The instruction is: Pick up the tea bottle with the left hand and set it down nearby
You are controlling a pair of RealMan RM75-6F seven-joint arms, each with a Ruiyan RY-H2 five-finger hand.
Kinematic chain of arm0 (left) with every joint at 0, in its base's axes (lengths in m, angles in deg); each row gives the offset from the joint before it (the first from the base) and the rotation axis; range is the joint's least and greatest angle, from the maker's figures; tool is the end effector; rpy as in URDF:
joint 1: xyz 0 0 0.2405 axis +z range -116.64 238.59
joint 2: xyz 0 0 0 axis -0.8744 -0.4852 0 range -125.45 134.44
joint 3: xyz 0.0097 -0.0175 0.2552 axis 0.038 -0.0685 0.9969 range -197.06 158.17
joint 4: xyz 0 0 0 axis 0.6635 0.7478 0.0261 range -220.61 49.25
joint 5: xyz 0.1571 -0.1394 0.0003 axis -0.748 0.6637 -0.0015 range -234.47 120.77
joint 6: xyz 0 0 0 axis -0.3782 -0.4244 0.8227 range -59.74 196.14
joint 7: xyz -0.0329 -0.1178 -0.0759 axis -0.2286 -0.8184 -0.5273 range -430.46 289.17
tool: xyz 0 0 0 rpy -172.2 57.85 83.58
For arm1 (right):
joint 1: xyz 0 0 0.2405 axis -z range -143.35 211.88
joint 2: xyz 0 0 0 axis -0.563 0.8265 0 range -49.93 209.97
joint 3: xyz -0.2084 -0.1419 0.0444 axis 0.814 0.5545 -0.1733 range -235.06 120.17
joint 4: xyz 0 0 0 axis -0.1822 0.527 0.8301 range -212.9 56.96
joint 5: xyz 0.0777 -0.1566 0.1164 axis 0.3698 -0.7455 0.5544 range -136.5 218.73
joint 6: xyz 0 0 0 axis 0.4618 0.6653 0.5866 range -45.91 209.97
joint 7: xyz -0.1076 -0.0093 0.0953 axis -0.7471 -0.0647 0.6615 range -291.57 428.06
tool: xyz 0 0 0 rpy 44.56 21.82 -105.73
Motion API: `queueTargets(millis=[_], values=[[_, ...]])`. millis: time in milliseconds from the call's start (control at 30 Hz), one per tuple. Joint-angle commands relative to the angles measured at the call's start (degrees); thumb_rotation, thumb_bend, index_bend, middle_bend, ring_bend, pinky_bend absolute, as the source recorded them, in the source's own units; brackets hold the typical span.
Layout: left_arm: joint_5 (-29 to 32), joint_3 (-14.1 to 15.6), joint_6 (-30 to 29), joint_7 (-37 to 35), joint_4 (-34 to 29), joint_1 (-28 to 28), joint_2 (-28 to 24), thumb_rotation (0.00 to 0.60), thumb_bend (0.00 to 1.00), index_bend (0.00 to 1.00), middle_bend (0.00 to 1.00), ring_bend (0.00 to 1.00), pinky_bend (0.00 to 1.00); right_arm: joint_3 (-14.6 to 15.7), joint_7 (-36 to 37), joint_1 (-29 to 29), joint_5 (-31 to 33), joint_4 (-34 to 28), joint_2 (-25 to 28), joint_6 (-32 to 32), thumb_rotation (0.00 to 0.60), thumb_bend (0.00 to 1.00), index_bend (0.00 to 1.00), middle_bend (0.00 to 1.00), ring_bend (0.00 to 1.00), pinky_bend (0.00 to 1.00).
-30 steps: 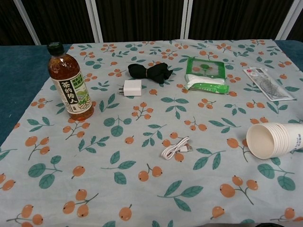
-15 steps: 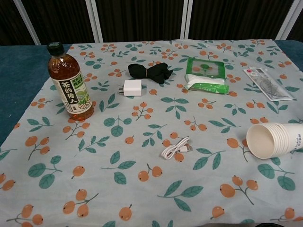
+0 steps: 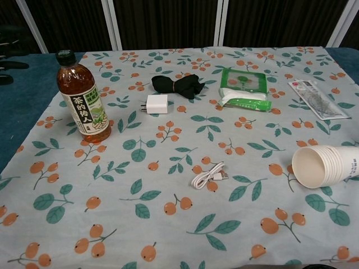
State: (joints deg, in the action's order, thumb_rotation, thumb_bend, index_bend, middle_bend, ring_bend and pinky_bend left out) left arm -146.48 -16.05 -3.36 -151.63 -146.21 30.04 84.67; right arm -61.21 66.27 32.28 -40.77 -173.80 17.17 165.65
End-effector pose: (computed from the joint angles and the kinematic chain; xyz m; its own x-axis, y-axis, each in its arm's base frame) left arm -0.2936 0.3195 0.0793 -0.5348 0.4133 0.7370 0.7920 -0.0588 0.6076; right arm -0.3188 -0.1674 0.1629 0.3822 -0.0362 0.9234 -0.9179 0.1009 0.3839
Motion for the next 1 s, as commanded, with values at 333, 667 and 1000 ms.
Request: queueTargets(millis=[333, 667, 1000], values=[[-3.1, 0.6, 4.8, -10.3, 10.8, -3.4, 9.1, 0.6, 0.05, 0.0, 0.0, 0.0, 0.05, 0.0, 0.3, 0.0, 0.0, 0.3, 0.0, 0.0, 0.6, 0.13, 0.0, 0.04, 0.06, 0.15], [-4.9, 0.9, 6.9, -10.2, 14.4, -6.5, 12.2, 0.6, 0.04, 0.0, 0.0, 0.0, 0.05, 0.0, 0.5, -0.1, 0.1, 0.3, 0.1, -0.3, 0.6, 0.13, 0.0, 0.04, 0.06, 0.15], [-4.5, 0.4, 10.3, -7.8, 16.0, -9.2, 15.4, 0.6, 0.05, 0.0, 0.0, 0.0, 0.09, -0.1, 0.5, -0.1, 0.4, 0.3, 0.2, -0.3, 0.6, 0.13, 0.0, 0.04, 0.06, 0.15]])
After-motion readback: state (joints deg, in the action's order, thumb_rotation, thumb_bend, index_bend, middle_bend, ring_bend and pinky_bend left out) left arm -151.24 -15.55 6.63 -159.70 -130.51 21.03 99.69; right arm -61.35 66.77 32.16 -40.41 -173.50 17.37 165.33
